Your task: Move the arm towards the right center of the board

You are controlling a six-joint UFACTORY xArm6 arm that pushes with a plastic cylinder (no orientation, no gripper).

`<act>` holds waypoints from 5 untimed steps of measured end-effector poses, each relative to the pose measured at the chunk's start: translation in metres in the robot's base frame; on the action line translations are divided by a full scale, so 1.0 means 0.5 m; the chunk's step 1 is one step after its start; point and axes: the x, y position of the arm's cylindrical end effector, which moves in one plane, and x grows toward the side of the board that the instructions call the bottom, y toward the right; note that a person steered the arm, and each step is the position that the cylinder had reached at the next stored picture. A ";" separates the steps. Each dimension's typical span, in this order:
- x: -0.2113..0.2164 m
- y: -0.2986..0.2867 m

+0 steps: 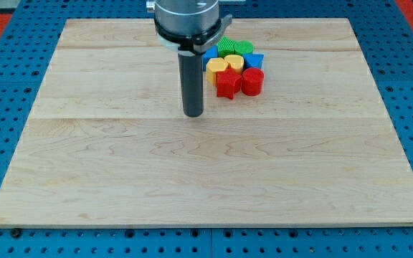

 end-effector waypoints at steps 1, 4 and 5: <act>0.057 0.028; -0.092 0.528; -0.125 0.532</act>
